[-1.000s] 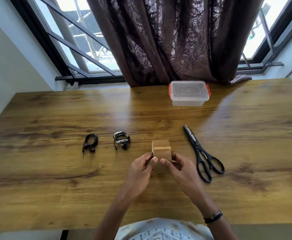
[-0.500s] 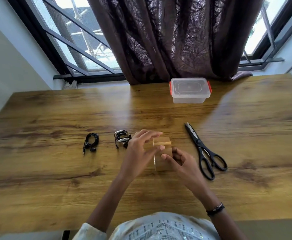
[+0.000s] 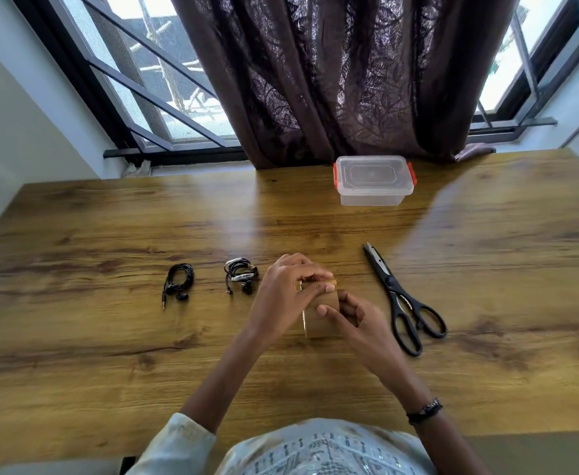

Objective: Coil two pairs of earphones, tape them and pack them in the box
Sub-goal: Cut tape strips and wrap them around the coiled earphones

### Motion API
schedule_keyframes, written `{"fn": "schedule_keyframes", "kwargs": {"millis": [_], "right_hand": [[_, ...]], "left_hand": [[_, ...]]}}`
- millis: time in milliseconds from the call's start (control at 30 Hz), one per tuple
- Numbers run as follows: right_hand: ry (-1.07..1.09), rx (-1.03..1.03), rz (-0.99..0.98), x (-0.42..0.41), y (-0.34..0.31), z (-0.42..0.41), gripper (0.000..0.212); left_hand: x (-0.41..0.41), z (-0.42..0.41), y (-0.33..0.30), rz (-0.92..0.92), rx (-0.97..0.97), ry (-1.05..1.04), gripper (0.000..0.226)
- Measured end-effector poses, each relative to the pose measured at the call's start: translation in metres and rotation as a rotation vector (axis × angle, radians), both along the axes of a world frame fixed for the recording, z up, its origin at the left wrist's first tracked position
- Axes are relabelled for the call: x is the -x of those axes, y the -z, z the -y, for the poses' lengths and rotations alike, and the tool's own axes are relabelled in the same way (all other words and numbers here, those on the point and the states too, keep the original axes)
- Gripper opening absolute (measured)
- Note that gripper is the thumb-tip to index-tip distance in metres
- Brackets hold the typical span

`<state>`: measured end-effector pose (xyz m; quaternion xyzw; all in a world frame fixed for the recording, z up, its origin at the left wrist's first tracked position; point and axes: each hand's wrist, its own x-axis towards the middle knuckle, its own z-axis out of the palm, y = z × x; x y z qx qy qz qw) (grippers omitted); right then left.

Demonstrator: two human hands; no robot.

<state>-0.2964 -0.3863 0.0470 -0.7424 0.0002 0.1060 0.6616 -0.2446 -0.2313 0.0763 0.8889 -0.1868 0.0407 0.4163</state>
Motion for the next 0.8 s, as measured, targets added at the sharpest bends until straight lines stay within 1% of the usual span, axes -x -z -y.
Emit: {"fn": "schedule_keyframes", "kwargs": {"millis": [167,367,433,567,700,800], "right_hand": [[-0.008,-0.003,0.002,-0.0003,-0.0001,0.0006,0.034],[0.002,0.023,0.022,-0.0011,0.0017,0.0007,0.021],[0.001,0.030,0.029,-0.0010,0.0011,0.0007,0.021],[0.000,0.036,0.044,-0.0007,0.0006,0.0008,0.020],[-0.001,0.046,0.055,-0.0003,0.0005,0.0005,0.017],[-0.005,0.042,0.062,-0.0001,0.0007,0.0006,0.012]], "left_hand": [[-0.0014,0.0018,0.0022,0.032,-0.068,0.011,0.019],[-0.0030,0.0038,0.0039,0.099,-0.122,0.022,0.010],[-0.0018,0.0049,0.0037,0.146,-0.160,0.021,0.010],[0.0002,0.0067,0.0056,0.233,-0.228,0.040,0.018],[0.0011,0.0086,0.0065,0.287,-0.267,0.037,0.010],[0.0021,0.0089,0.0057,0.286,-0.263,0.035,0.008]]}}
